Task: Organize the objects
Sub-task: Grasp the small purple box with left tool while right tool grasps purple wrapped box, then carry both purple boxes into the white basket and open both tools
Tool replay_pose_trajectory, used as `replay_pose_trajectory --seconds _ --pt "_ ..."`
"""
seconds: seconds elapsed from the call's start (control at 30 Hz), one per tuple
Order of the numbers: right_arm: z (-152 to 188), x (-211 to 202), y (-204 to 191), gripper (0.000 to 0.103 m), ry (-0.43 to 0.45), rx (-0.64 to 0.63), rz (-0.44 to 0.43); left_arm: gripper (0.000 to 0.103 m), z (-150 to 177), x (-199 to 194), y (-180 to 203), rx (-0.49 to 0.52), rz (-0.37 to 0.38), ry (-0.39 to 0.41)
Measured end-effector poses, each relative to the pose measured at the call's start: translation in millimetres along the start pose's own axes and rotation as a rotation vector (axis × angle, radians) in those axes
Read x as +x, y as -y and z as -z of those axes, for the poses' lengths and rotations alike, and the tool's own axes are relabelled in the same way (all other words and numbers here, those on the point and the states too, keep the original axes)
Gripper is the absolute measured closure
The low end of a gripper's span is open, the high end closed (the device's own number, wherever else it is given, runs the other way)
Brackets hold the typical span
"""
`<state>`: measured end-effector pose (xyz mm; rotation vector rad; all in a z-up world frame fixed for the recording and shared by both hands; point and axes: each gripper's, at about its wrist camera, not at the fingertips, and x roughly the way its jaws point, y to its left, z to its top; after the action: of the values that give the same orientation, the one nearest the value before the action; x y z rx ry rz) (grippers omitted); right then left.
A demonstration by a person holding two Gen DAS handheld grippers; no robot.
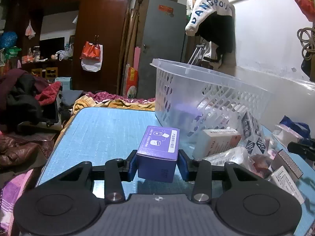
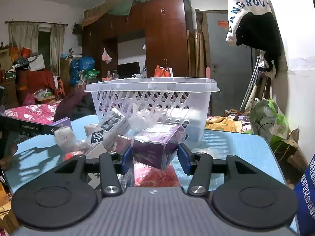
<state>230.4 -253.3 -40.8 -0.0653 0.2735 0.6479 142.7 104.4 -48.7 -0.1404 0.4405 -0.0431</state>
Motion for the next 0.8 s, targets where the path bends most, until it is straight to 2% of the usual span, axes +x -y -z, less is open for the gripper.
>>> replay_pose_trajectory --seconds 0.13,0.47,0.57,0.6,0.63,0.7,0.8 --pt "1.4 -1.5 0.3 0.05 0.009 0.005 -0.003 0.057 0.2 0.4 0.0 0.001 -0.003 -0.001" --pt "2.6 -8.2 2.8 0.05 0.055 0.03 -0.018 0.058 1.5 -6.8 2.1 0.012 -0.01 0.053" --pt "2.5 -10.4 1.3 0.05 0.072 0.023 -0.016 0.059 1.1 -15.9 3.7 0.014 0.007 0.101" --pt "1.7 -11.4 1.0 0.05 0.081 0.023 -0.023 0.059 -1.8 -21.3 3.1 -0.017 0.043 0.113" --pt "-0.7 -12.7 1.4 0.05 0.086 0.028 -0.038 0.059 -7.0 -28.2 4.7 -0.033 0.087 0.13" --pt "-14.2 -19.2 1.5 0.05 0.123 0.033 -0.062 0.059 -24.3 -43.3 13.4 -0.028 0.11 0.186" --pt "-56.3 -25.4 -7.4 0.05 0.19 -0.04 -0.061 0.059 -69.6 -50.6 33.9 0.002 0.152 0.233"
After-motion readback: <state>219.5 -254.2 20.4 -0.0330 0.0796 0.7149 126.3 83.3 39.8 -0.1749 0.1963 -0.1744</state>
